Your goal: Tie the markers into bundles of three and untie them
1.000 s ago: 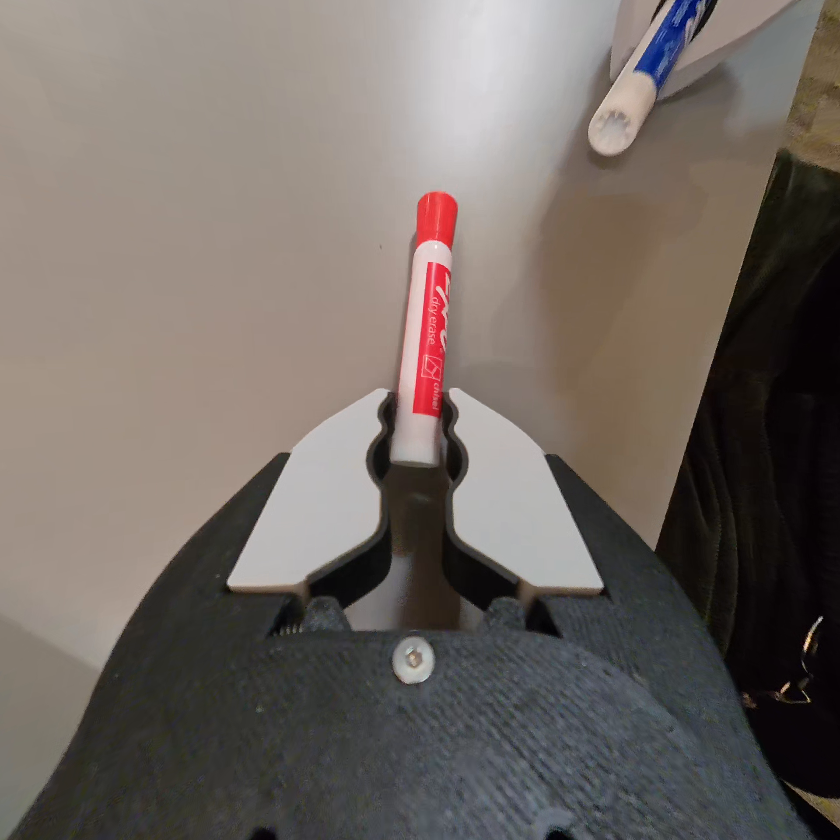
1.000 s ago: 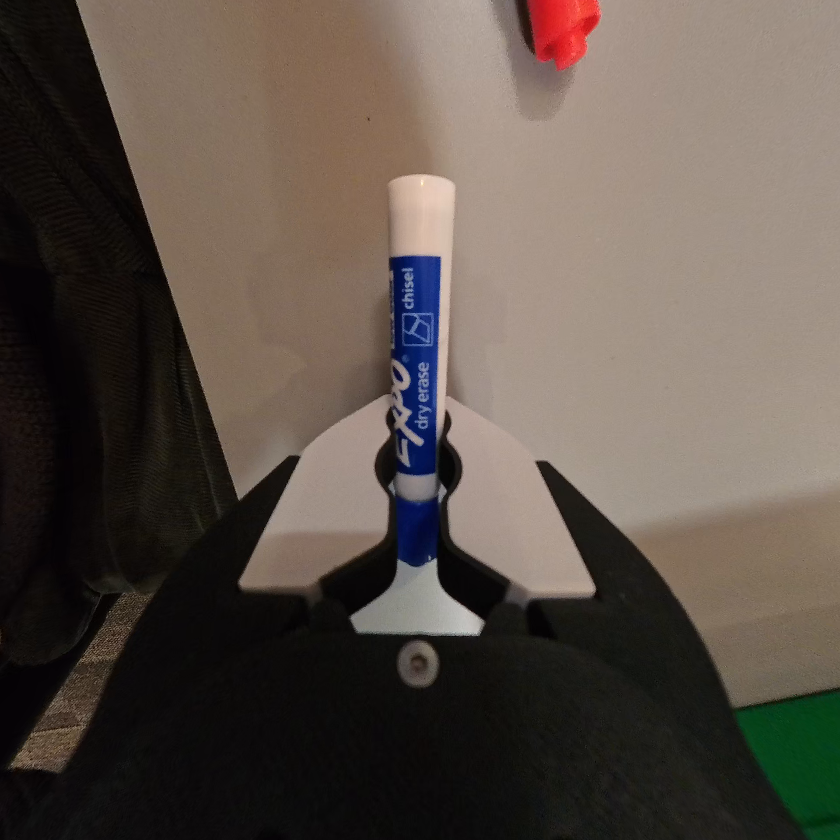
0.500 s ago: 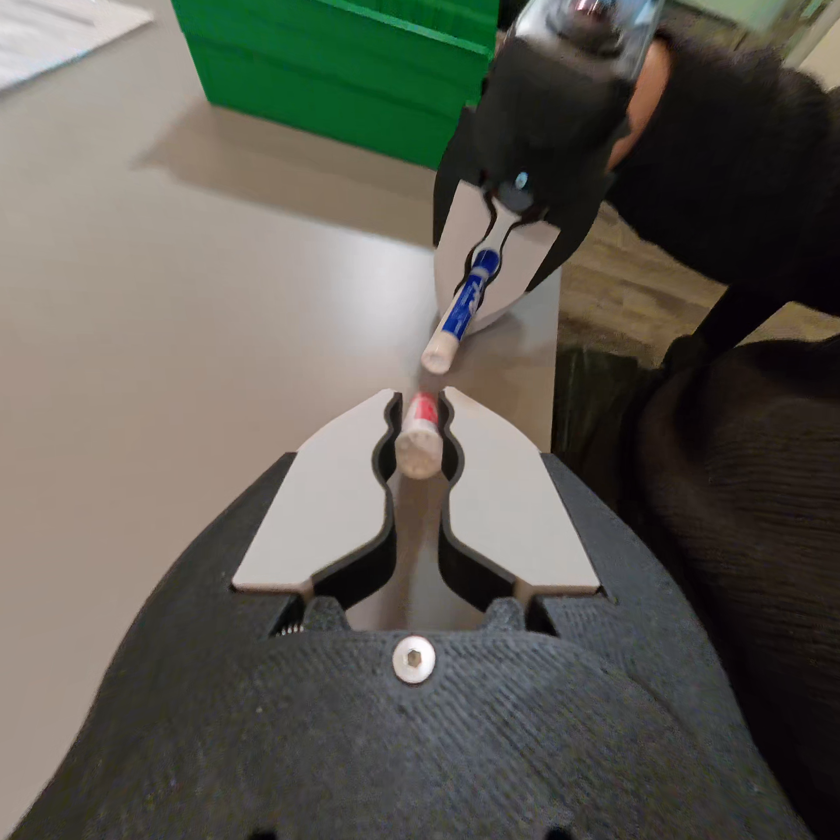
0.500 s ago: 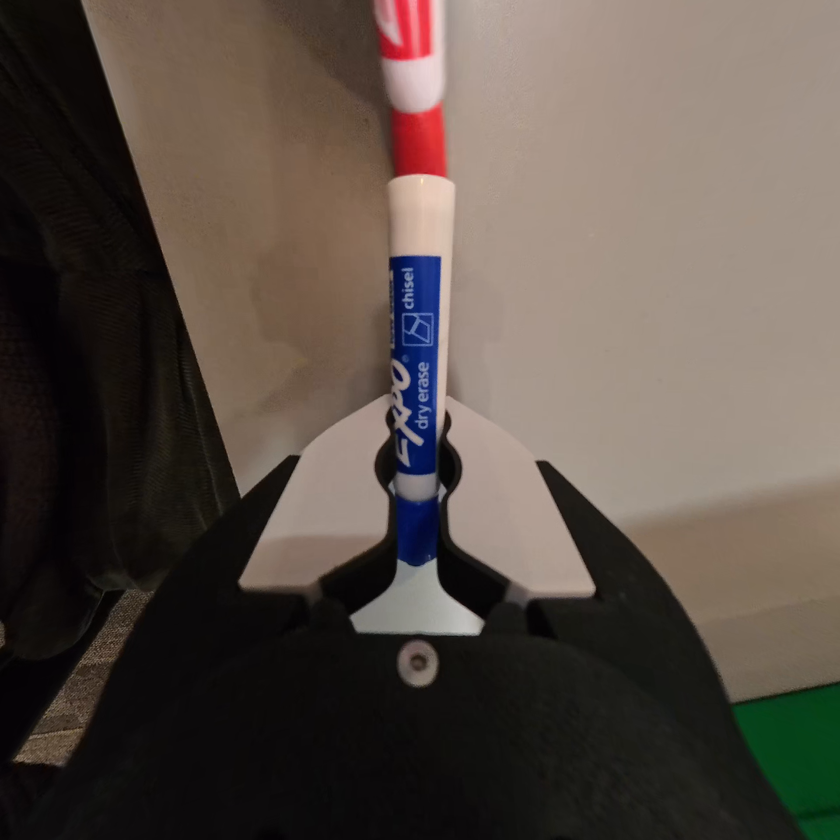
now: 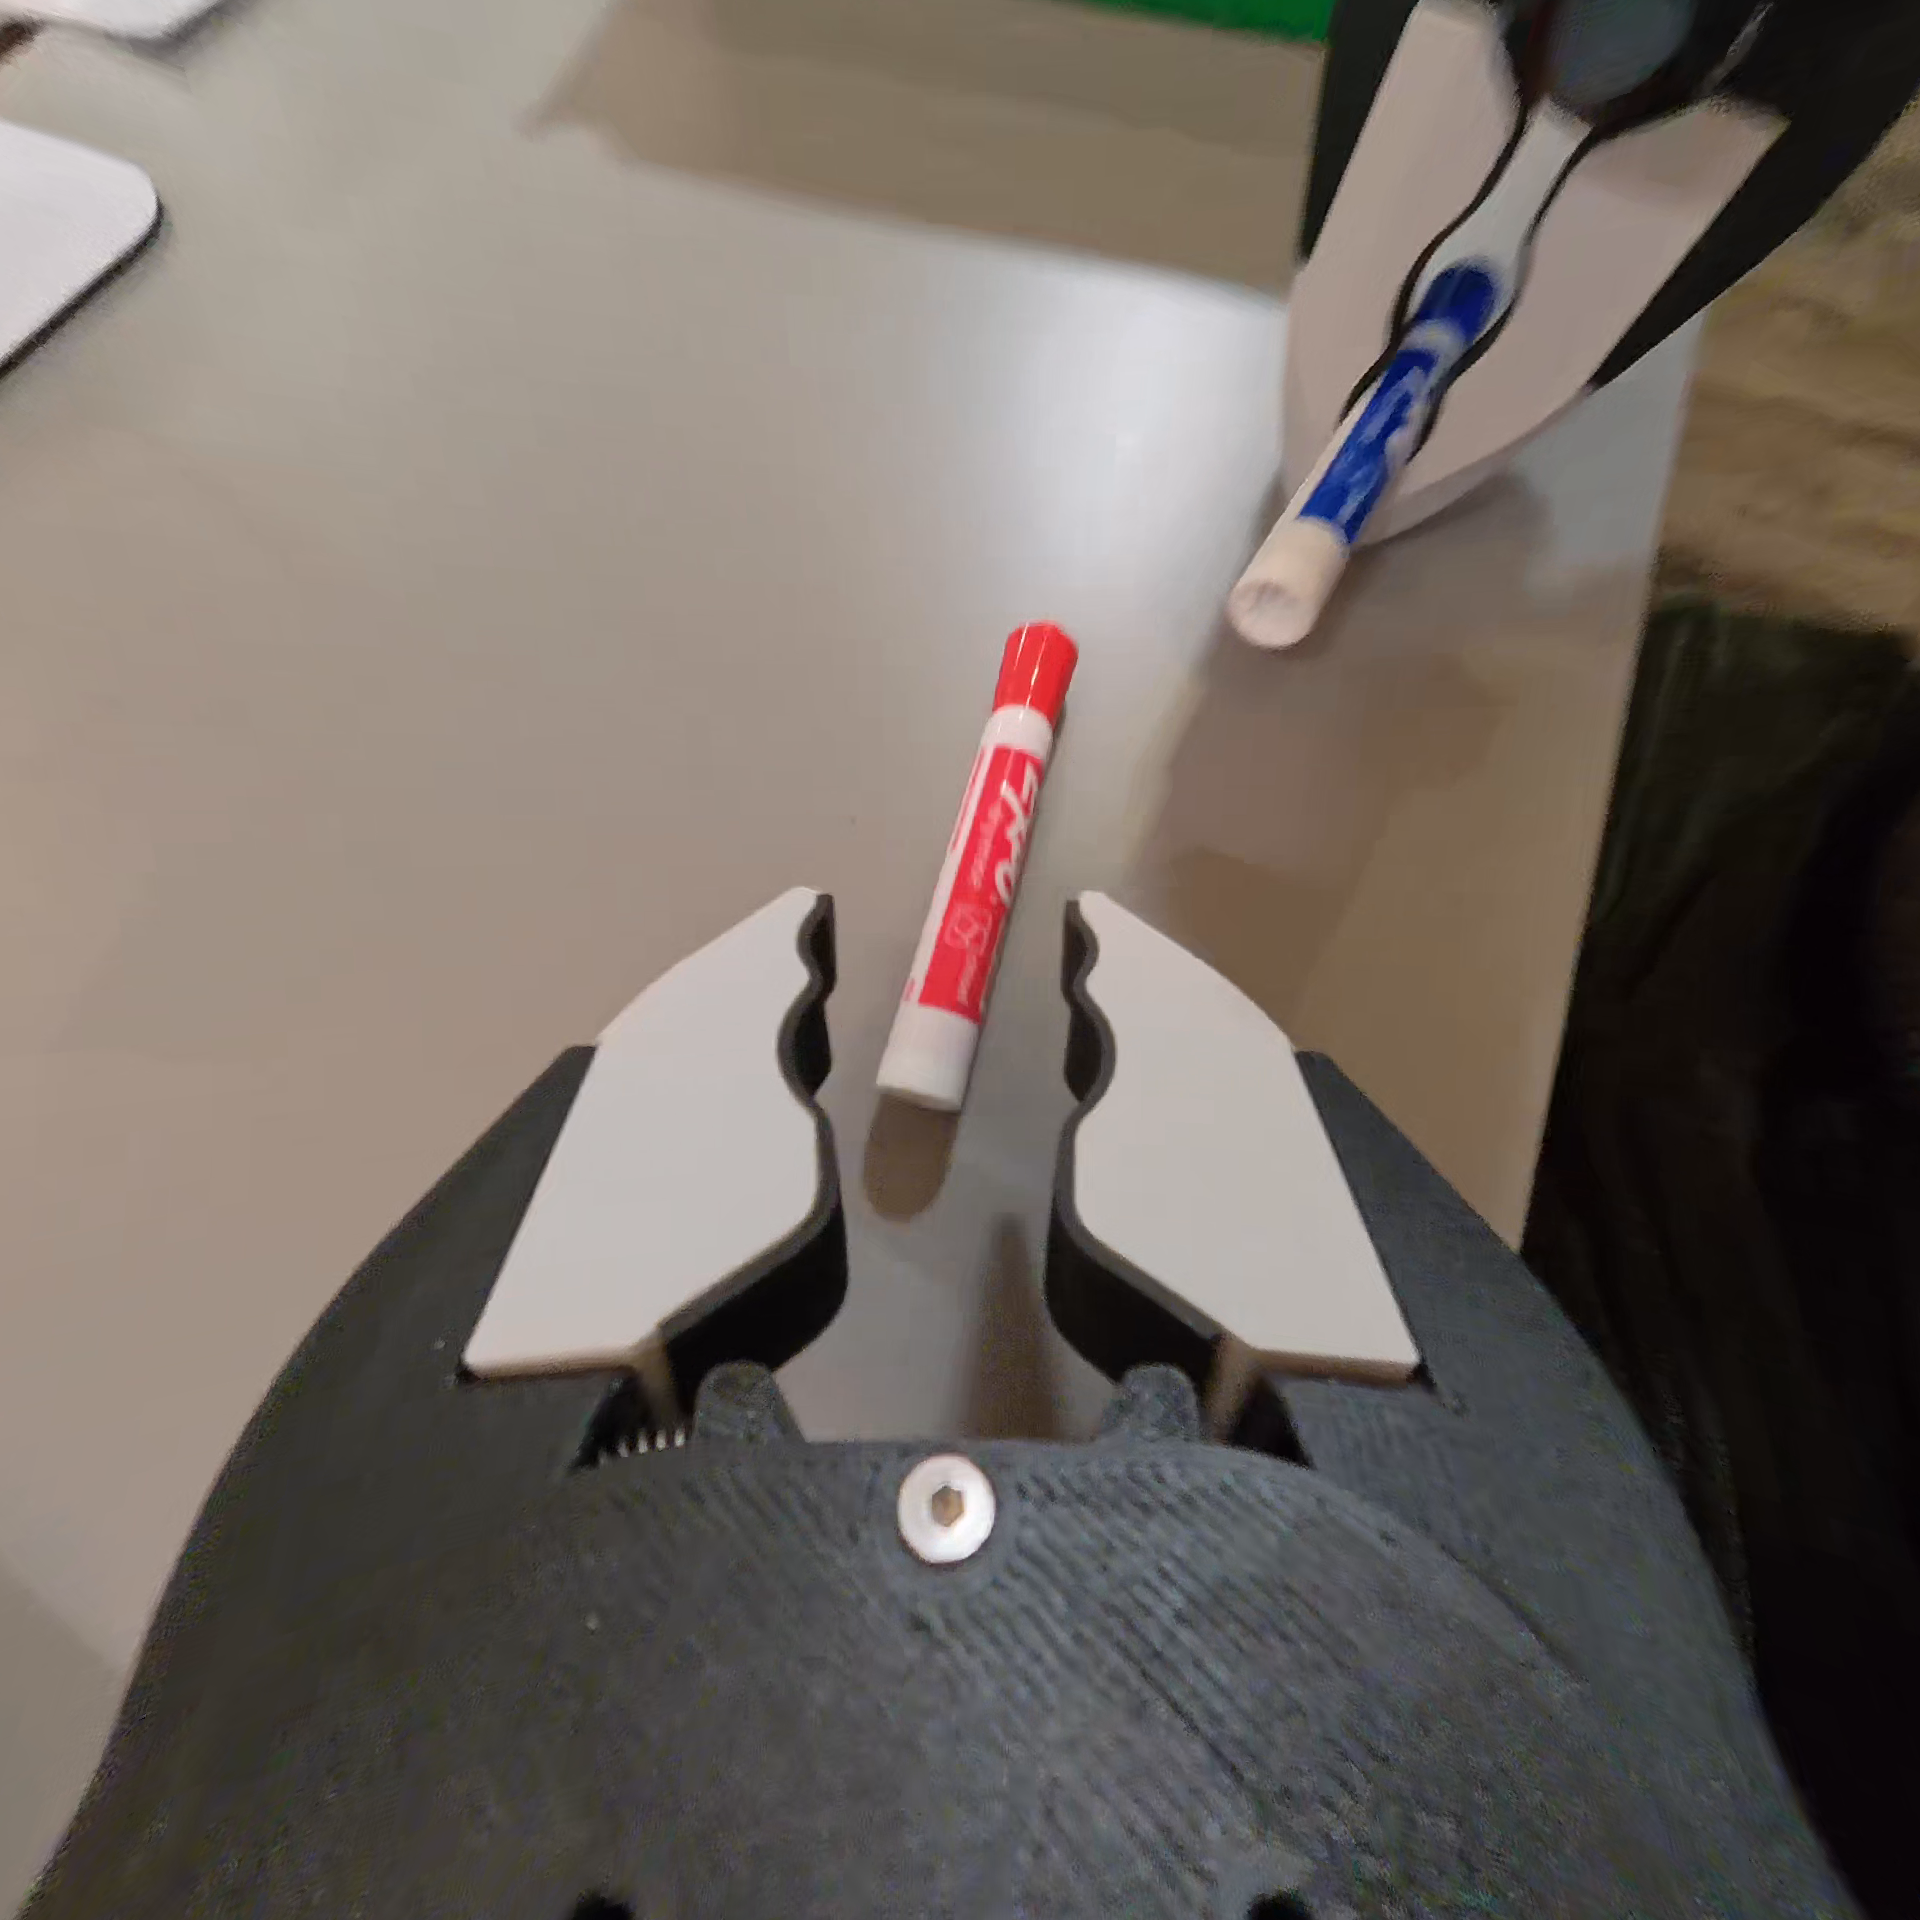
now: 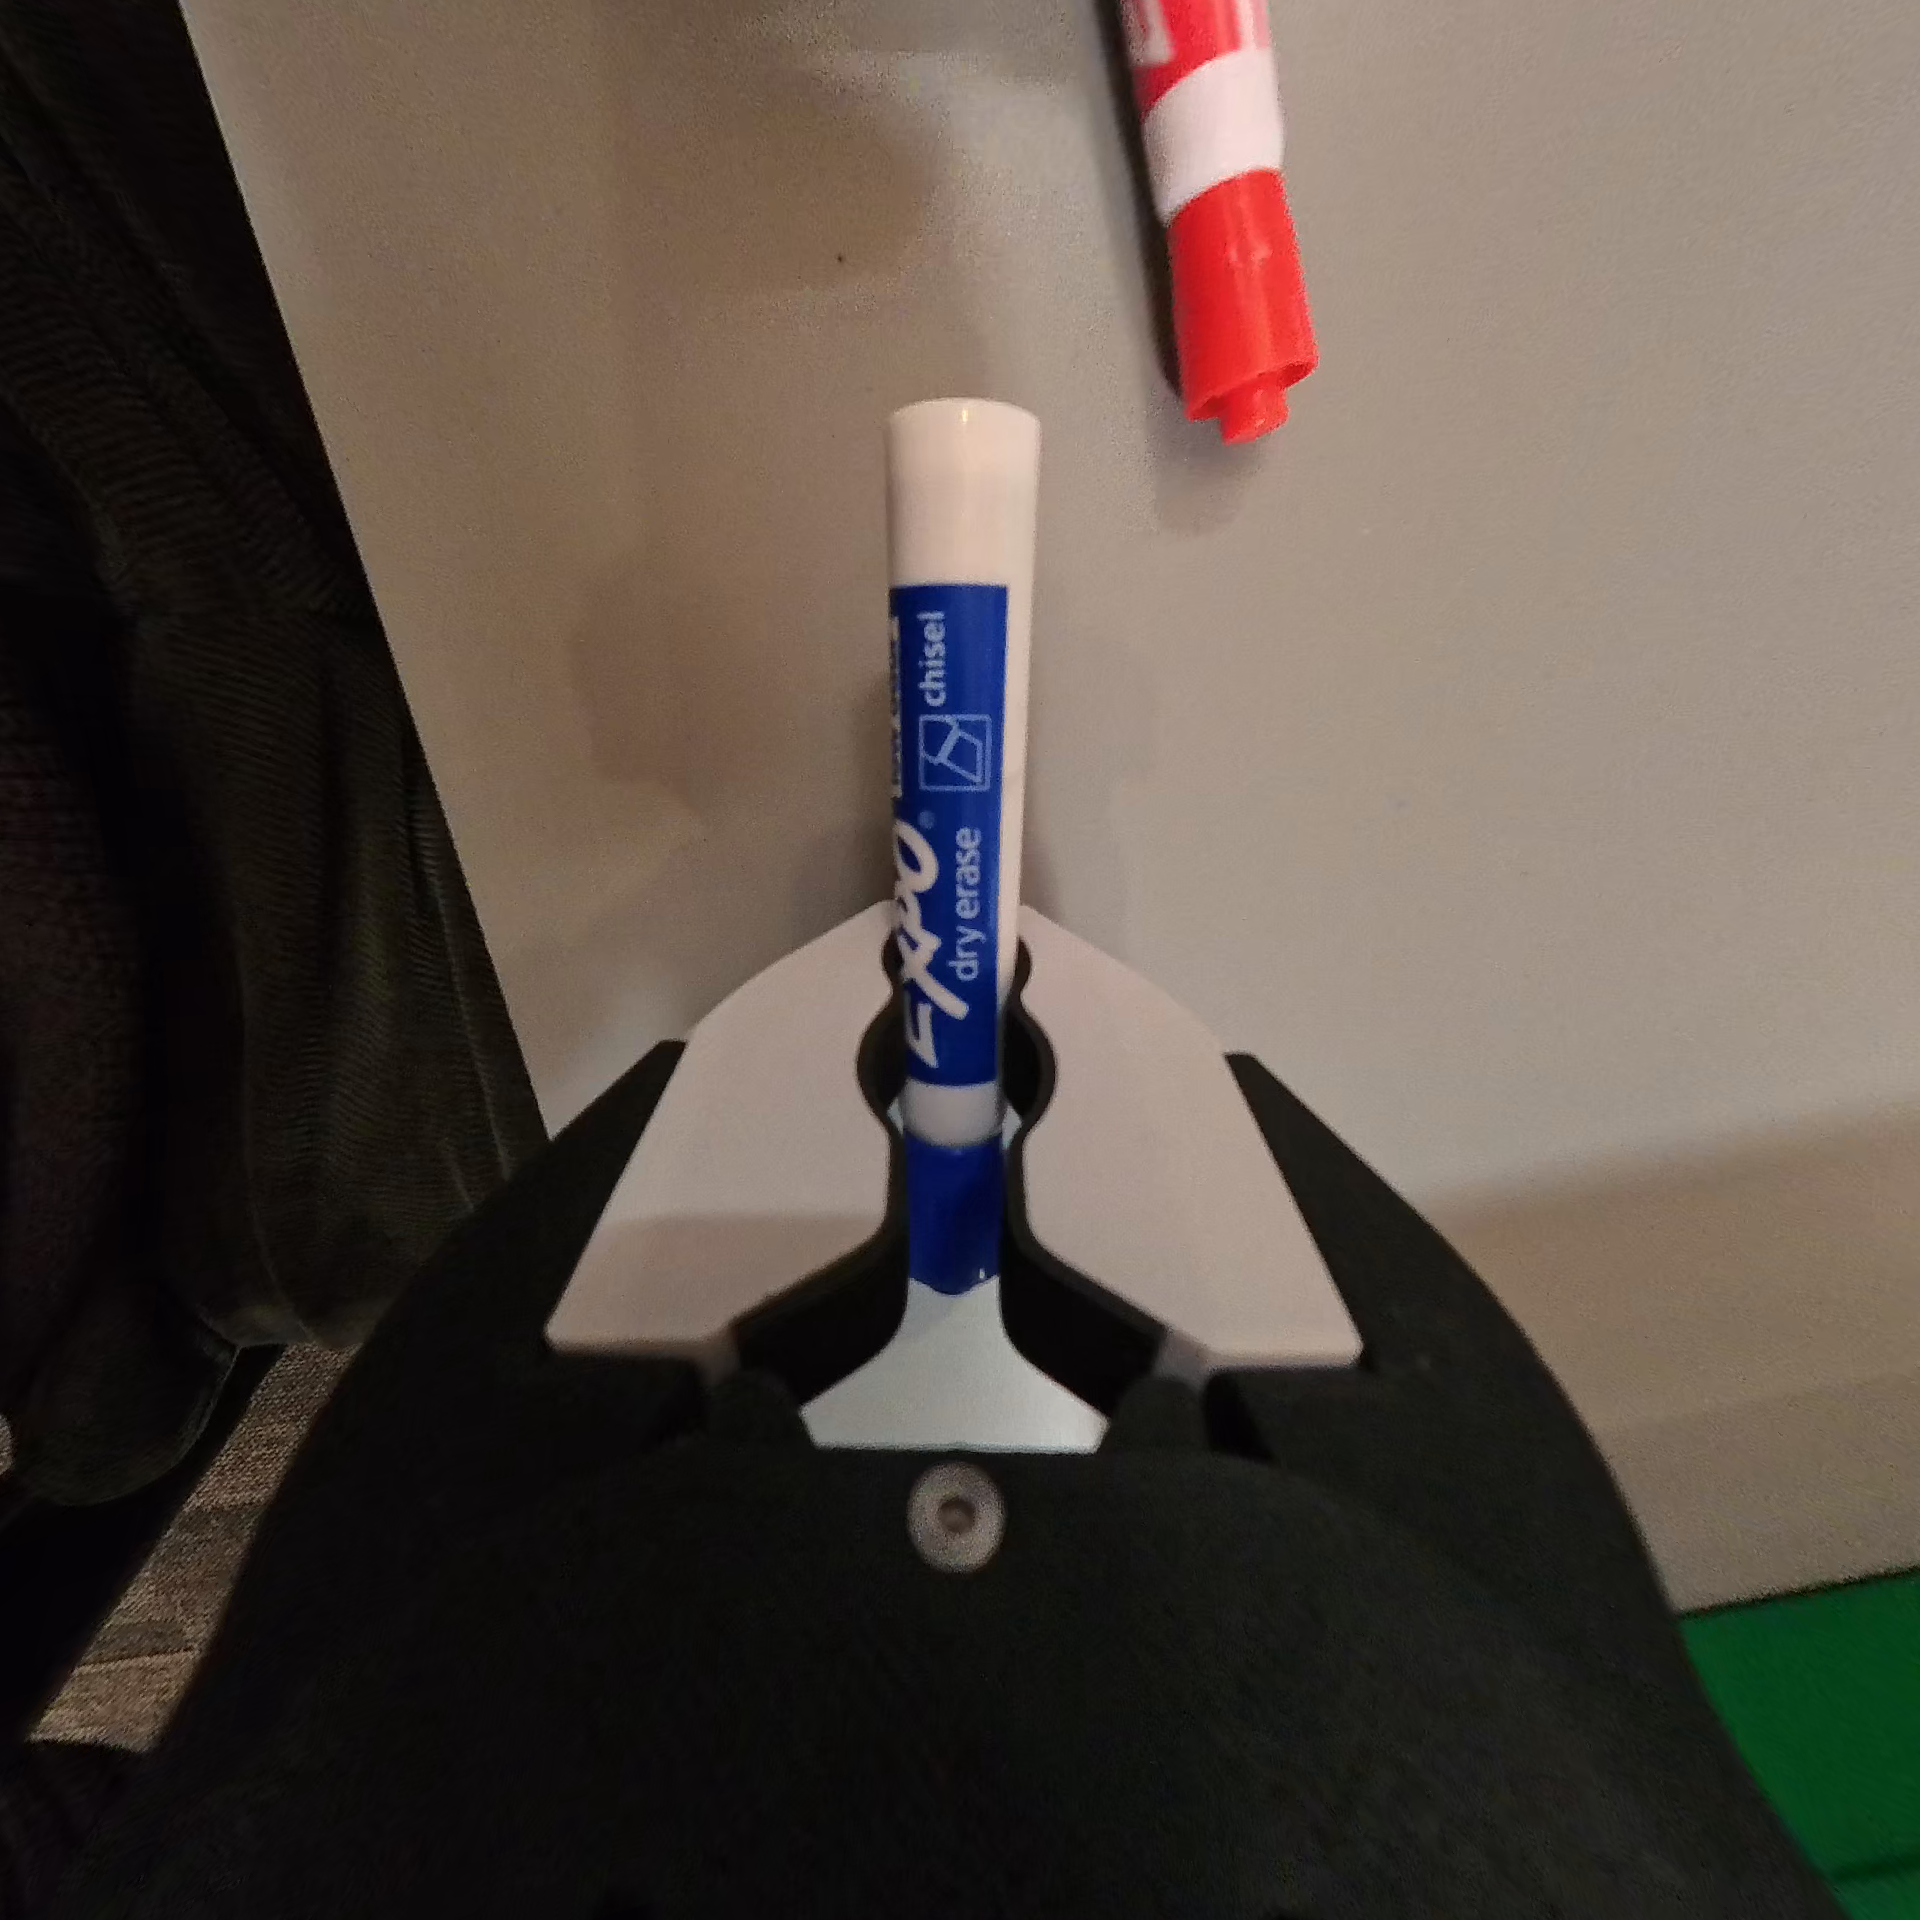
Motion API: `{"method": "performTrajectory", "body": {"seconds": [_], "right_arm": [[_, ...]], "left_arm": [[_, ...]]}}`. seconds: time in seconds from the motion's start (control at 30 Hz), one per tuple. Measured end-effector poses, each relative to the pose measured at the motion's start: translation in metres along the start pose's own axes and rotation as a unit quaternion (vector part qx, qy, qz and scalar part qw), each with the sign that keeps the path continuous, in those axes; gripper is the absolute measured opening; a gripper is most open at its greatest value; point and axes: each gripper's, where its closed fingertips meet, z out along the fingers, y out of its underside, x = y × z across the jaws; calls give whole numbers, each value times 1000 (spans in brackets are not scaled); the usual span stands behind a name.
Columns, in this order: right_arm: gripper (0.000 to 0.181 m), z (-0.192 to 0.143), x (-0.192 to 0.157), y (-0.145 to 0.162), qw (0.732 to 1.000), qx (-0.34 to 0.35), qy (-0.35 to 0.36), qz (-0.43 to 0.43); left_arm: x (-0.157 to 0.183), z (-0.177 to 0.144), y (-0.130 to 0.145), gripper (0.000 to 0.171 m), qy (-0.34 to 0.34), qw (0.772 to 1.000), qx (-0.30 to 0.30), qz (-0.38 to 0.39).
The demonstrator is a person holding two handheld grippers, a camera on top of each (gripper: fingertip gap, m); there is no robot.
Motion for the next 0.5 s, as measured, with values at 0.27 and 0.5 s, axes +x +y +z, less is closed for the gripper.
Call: {"method": "performTrajectory", "body": {"seconds": [0.27,0.5], "right_arm": [[14,0,1,1,1000,-1,1,1],[14,-1,0,0,1000,-2,1,2]], "left_arm": [[-6,23,25,21,-13,994,-81,-67],[-6,15,21,20,-8,996,-67,-60]]}}
